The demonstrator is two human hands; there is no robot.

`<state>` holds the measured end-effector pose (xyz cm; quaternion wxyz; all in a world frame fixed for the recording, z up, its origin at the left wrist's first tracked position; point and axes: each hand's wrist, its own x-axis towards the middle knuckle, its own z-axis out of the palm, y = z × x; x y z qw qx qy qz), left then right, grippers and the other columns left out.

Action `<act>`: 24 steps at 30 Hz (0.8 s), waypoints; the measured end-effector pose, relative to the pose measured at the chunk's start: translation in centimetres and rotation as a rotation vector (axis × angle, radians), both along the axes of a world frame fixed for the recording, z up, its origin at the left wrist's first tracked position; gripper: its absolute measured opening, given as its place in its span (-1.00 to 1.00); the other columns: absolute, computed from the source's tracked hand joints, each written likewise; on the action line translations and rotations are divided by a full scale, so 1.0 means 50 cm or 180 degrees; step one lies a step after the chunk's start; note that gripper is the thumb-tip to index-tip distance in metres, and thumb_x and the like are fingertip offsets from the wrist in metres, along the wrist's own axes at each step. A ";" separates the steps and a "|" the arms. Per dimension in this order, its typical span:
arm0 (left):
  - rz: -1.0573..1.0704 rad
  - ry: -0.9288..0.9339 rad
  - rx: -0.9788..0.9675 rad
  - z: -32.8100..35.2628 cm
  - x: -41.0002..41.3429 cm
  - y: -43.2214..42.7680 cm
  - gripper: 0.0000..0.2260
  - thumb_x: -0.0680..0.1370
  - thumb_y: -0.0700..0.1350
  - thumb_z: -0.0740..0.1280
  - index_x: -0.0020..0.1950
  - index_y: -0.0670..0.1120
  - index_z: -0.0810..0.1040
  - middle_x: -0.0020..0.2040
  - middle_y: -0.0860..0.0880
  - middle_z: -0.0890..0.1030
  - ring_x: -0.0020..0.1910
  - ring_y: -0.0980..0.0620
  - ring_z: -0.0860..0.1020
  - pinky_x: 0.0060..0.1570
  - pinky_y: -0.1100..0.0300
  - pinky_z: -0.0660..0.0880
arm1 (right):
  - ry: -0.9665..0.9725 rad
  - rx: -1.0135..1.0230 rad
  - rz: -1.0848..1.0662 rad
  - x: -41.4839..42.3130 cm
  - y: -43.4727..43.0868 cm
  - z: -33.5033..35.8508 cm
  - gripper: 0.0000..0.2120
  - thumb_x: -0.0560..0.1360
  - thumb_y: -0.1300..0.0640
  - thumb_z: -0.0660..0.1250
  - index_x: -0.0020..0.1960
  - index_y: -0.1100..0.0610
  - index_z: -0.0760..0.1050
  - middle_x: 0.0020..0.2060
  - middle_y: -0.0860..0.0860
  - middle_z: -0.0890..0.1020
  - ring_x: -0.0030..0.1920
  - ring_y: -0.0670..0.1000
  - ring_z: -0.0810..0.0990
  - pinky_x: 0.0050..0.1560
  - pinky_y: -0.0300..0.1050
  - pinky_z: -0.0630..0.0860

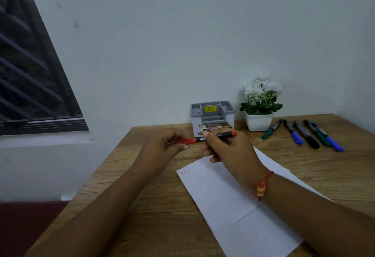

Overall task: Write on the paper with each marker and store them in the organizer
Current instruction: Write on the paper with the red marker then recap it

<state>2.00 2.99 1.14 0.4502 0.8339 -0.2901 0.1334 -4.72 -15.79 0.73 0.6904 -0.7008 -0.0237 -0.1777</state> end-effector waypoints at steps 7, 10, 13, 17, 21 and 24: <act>-0.0138 0.0509 -0.0468 0.010 -0.018 -0.001 -0.83 0.42 -0.26 0.50 -0.10 0.00 0.69 -0.17 -0.04 0.69 -0.17 0.01 0.64 -0.11 0.20 0.59 | 0.0236 0.0367 0.0355 0.008 -0.010 0.003 -0.81 0.58 0.12 0.39 -0.02 0.25 0.66 -0.32 0.08 0.71 -0.34 -0.09 0.65 -0.36 -0.29 0.56; -0.0154 0.0564 -0.0623 0.014 -0.028 -0.002 -0.81 0.42 -0.29 0.49 -0.11 -0.01 0.69 -0.18 -0.01 0.71 -0.19 0.08 0.64 -0.15 0.28 0.57 | 0.0191 0.0417 0.0516 0.008 -0.013 0.004 -0.83 0.58 0.17 0.39 -0.02 0.29 0.65 -0.31 0.09 0.70 -0.33 -0.09 0.65 -0.34 -0.29 0.56; -0.0132 0.0587 -0.0700 0.017 -0.031 -0.005 -0.81 0.41 -0.31 0.49 -0.13 -0.02 0.69 -0.18 0.00 0.71 -0.19 0.09 0.64 -0.14 0.27 0.58 | 0.0197 0.0432 0.0567 0.010 -0.015 0.004 -0.85 0.58 0.19 0.39 -0.01 0.29 0.64 -0.28 0.10 0.71 -0.31 -0.09 0.65 -0.32 -0.28 0.58; 0.0037 0.0584 -0.0775 0.017 -0.030 -0.010 -0.85 0.40 -0.25 0.51 -0.09 -0.04 0.70 -0.21 0.00 0.70 -0.22 0.16 0.60 -0.14 0.27 0.53 | 0.0411 0.0888 0.0656 0.009 -0.011 0.009 -0.78 0.57 0.11 0.40 0.05 0.27 0.65 -0.20 0.12 0.73 -0.28 -0.09 0.69 -0.32 -0.28 0.62; 0.0379 0.0273 -0.1222 0.028 -0.022 -0.014 -0.82 0.44 -0.16 0.50 0.02 -0.02 0.69 -0.12 0.05 0.70 -0.08 0.13 0.61 -0.03 0.22 0.55 | 0.0561 0.1286 0.0129 0.014 -0.009 0.025 -0.64 0.63 -0.06 0.28 0.02 0.26 0.58 -0.27 0.13 0.70 -0.36 -0.07 0.65 -0.38 -0.24 0.60; 0.0683 0.0036 -0.1580 0.041 -0.008 -0.018 -0.84 0.51 -0.16 0.43 0.07 0.01 0.67 -0.06 0.05 0.68 -0.01 0.06 0.63 0.06 0.12 0.58 | 0.0254 0.0476 -0.0355 0.010 -0.027 0.022 -0.67 0.67 -0.03 0.21 -0.07 0.18 0.57 -0.29 0.10 0.67 -0.37 -0.08 0.61 -0.40 -0.23 0.58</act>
